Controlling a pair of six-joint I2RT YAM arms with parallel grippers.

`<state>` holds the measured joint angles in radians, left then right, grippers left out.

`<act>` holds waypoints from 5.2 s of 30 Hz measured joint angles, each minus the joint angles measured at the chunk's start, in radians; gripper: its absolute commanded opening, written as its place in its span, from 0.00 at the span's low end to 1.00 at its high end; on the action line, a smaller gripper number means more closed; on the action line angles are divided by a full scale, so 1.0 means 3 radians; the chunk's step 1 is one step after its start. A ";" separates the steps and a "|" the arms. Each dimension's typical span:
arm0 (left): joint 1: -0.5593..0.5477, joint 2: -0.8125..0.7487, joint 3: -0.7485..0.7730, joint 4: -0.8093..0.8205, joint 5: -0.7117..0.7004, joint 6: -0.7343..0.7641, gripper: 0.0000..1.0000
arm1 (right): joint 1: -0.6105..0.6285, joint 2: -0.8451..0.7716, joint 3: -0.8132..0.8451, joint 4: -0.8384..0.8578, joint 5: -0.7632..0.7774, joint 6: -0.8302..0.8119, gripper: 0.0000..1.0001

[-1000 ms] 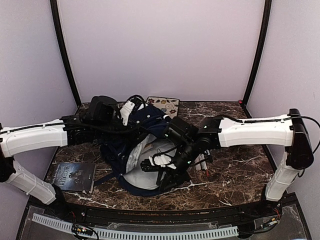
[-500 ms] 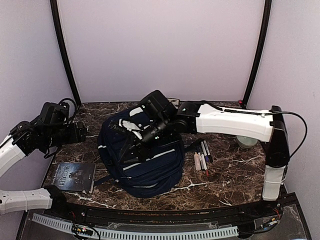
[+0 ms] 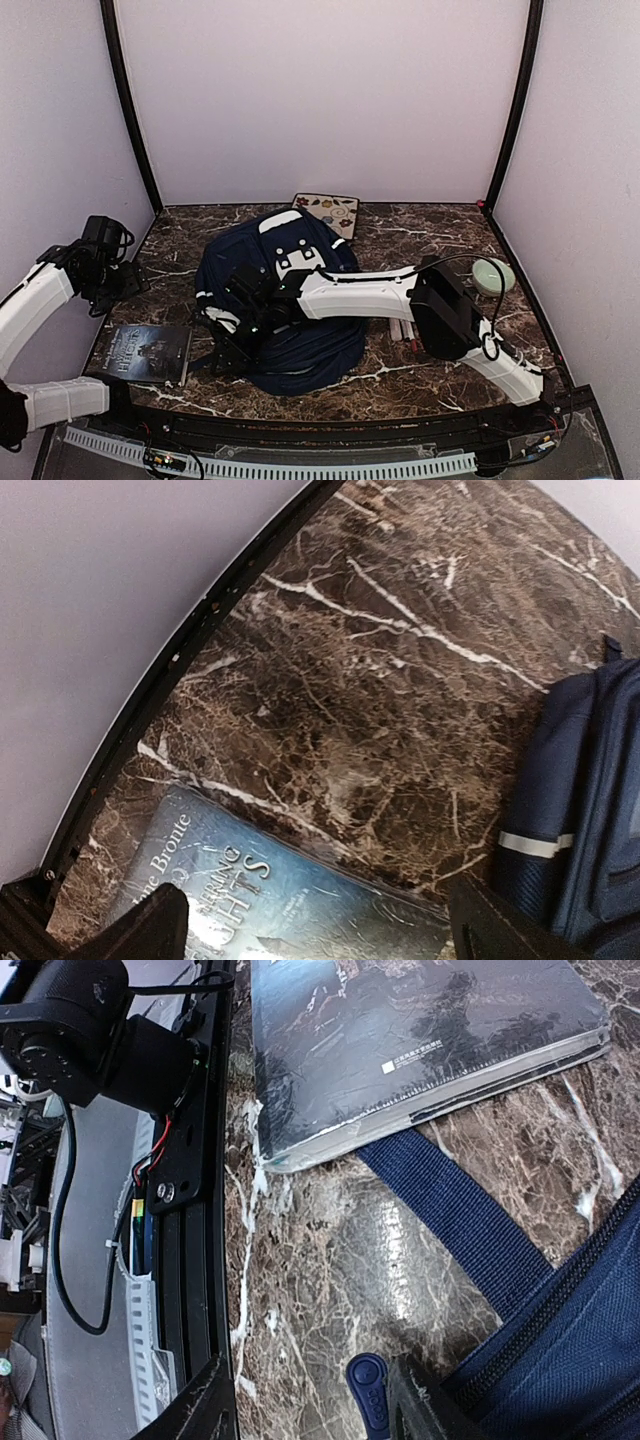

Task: Pack the student bag
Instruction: Move the book to the center of the board, then pick up the book at the center of the board.

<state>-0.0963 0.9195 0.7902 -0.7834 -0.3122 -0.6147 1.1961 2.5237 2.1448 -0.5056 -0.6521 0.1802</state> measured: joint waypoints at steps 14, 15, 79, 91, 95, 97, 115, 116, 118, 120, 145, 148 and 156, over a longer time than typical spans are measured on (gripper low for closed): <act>0.1408 0.0886 -0.0350 0.0598 0.0703 0.0524 0.92 | -0.0027 0.0109 0.0137 0.0135 -0.0047 0.0334 0.65; 0.1415 0.0905 -0.0359 0.0617 0.0743 0.0528 0.92 | -0.0032 0.0151 0.0192 0.0146 -0.0048 0.0373 0.69; 0.0619 0.1016 -0.0762 0.0701 0.1321 -0.0244 0.68 | -0.0327 0.0200 -0.0141 0.1209 -0.0675 0.1638 1.00; -0.0158 0.1102 -0.0769 0.1127 0.1528 -0.0365 0.63 | -0.0431 -0.0355 -0.0819 0.0712 -0.0635 0.0988 0.89; -0.0264 0.1326 -0.0553 0.1062 0.1414 -0.0326 0.63 | -0.0462 -0.0404 -0.0740 0.0367 -0.0413 0.0376 0.81; -0.0291 0.1300 -0.0445 0.0936 0.1320 -0.0362 0.63 | -0.0468 -0.0404 -0.0684 0.0228 -0.0303 0.0055 0.75; -0.0399 -0.0207 -0.0675 -0.0401 0.1545 -0.1213 0.61 | -0.0449 0.0053 0.0245 -0.0224 0.0033 -0.0661 0.77; -0.0408 -0.0209 -0.0738 -0.0434 0.1600 -0.1244 0.63 | -0.0432 0.0060 0.0262 -0.0220 0.0065 -0.0645 0.79; -0.0422 -0.0210 -0.0837 -0.0463 0.1700 -0.1296 0.68 | -0.0399 0.0081 0.0305 -0.0212 0.0139 -0.0617 0.84; -0.0426 -0.0210 -0.0895 -0.0474 0.1771 -0.1330 0.69 | -0.0365 0.0140 0.0406 -0.0211 0.0206 -0.0591 0.86; -0.0731 0.0018 -0.1251 0.0401 0.1850 -0.1822 0.72 | -0.0261 0.0496 0.0674 0.0127 0.0365 -0.0451 0.91; -0.0834 -0.0211 -0.1394 0.0594 0.1710 -0.1859 0.72 | -0.0281 0.0496 0.0665 0.0134 0.0324 -0.0407 0.91; -0.0872 -0.0748 -0.1844 0.1364 0.1553 -0.1925 0.61 | -0.0395 0.0496 0.0665 0.0108 0.0281 -0.0271 0.91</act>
<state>-0.3580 0.6952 0.2371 -0.3740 0.1535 -1.1923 1.0775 2.6724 2.3444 -0.4732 -0.5678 0.0990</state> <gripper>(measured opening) 0.671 0.906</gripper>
